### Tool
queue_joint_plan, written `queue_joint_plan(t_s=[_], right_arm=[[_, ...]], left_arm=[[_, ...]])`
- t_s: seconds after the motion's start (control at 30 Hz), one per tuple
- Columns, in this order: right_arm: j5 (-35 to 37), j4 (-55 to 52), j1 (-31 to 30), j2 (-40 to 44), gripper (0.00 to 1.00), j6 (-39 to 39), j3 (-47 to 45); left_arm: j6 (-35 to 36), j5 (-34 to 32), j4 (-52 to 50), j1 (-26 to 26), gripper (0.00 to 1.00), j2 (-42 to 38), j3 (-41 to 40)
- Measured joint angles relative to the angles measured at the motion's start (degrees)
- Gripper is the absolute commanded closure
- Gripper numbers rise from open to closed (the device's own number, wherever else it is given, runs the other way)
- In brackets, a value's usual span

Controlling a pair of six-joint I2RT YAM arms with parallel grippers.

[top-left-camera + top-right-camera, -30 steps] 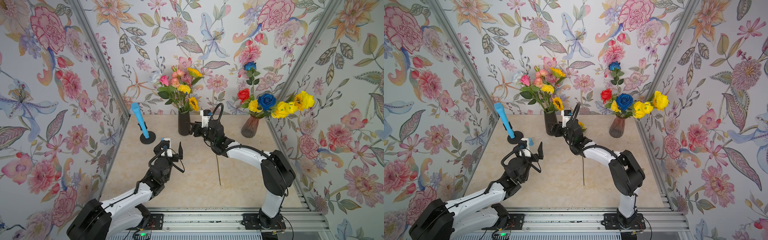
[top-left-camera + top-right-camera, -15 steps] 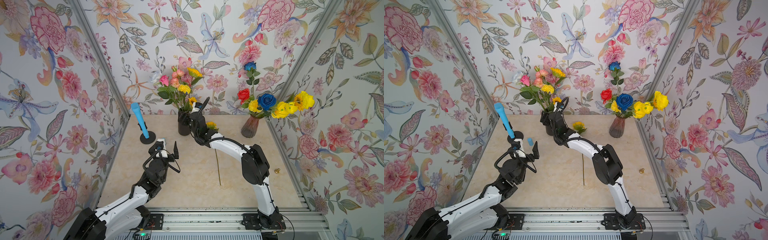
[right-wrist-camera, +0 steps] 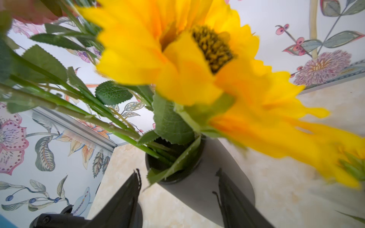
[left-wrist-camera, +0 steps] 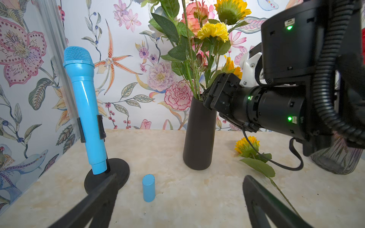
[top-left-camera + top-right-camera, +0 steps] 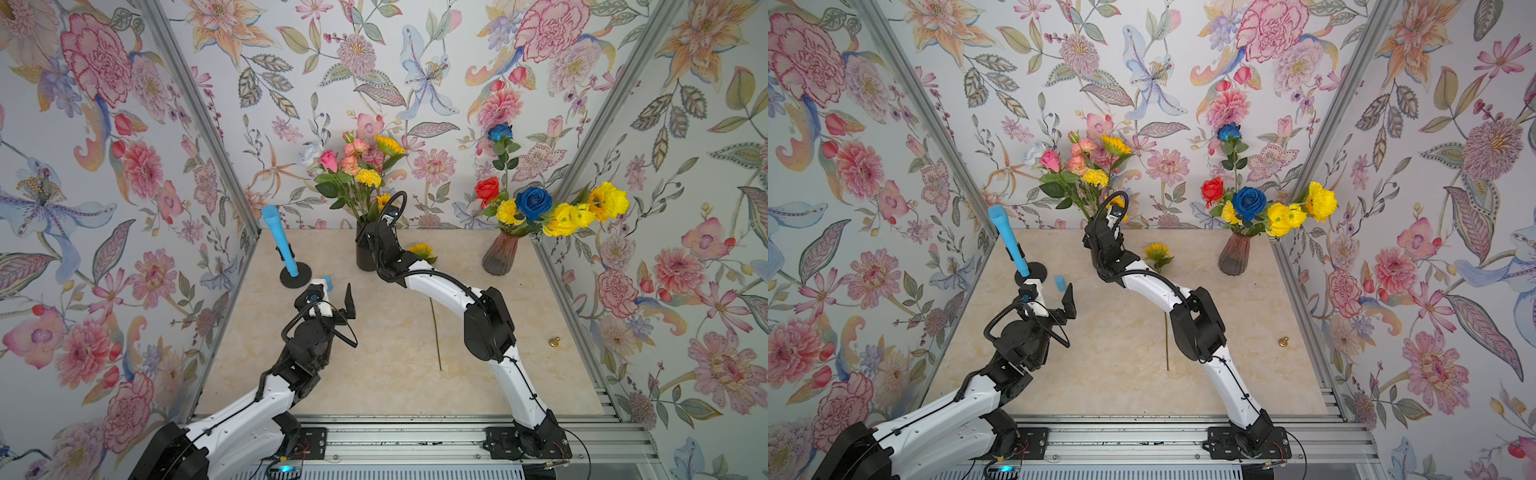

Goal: Pick out yellow flowers from the vase
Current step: Pick up the flower from the vase.

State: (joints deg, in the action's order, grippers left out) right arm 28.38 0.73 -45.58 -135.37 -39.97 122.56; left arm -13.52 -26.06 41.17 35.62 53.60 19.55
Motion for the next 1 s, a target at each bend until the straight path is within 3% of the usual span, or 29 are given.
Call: queue_joint_plan(t_s=[0.63, 1.0], right_arm=[[1.0, -1.7, 1.1, -1.9, 0.44, 1.2, 7.1], [1.0, -4.5, 1.7, -6.1, 0.53, 1.6, 12.4]], left_arm=[[-0.4, 0.3, 0.0, 0.0, 0.00, 0.0, -0.2], [-0.4, 0.3, 0.0, -0.3, 0.00, -0.4, -0.2]])
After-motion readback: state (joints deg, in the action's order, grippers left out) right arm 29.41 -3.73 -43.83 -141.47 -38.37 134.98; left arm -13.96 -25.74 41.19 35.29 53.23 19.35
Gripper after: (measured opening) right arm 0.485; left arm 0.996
